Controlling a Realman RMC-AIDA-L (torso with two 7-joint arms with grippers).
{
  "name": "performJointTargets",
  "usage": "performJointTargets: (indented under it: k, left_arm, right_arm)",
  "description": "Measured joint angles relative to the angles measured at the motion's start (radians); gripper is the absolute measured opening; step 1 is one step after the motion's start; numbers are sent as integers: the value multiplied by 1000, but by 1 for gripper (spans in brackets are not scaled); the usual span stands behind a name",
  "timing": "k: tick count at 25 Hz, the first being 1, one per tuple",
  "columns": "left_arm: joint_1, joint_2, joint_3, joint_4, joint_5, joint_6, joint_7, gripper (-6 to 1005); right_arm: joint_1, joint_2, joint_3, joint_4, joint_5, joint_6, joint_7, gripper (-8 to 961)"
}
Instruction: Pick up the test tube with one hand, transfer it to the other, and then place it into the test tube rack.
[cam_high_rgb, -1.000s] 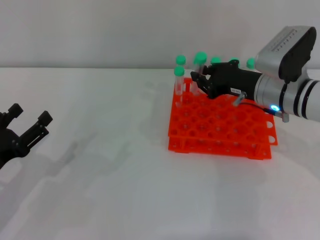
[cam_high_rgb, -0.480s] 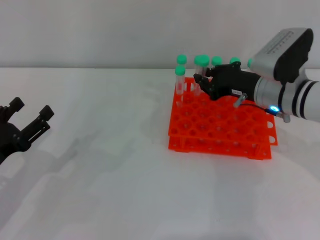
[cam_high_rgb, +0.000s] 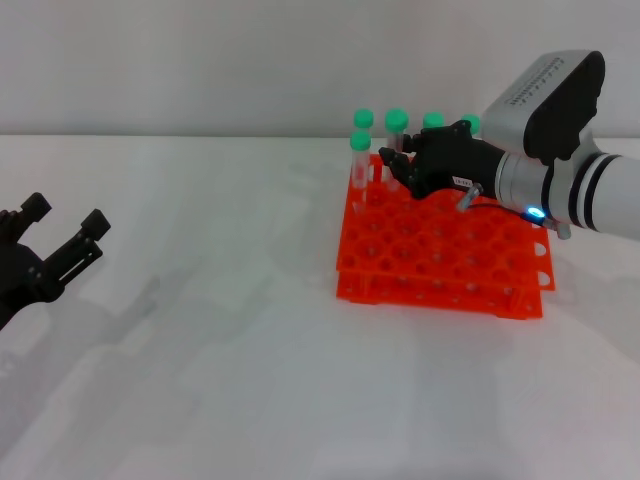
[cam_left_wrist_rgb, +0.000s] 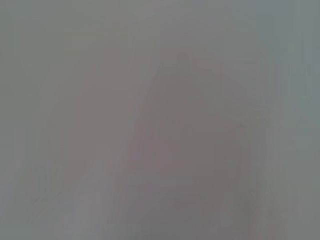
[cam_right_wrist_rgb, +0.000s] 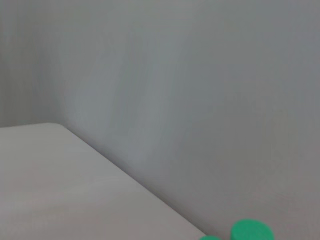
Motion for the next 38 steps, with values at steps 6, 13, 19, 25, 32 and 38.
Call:
performJointTargets:
  k: [6,13,19,25,32,38]
  left_arm:
    - [0,0,0,0,2,9,-3,893]
    - [-3,1,0,0,4,10,-6,893]
    - [-7,2,0,1,3,12,-8,893]
    - [-11,3,0,2,1,14,-9,893]
    - [-22,5,-5,2,-1,4,-4,893]
    - [-36,7,-7,16,-40,-6,-9,893]
  right_arm:
    - [2,0,-5,0,-6,9,0,363]
    - [2,0,-15,0,-3,39,1,374]
    - [-1,0,-10,0,-1,46,1,504]
    - [-16,-2,-8,-10,0,41,1,622]
    - [-94,-7,-11,-75,-2,-38,-3,681]
    - [-227,-9,-3,-202,0,-78,-40,675]
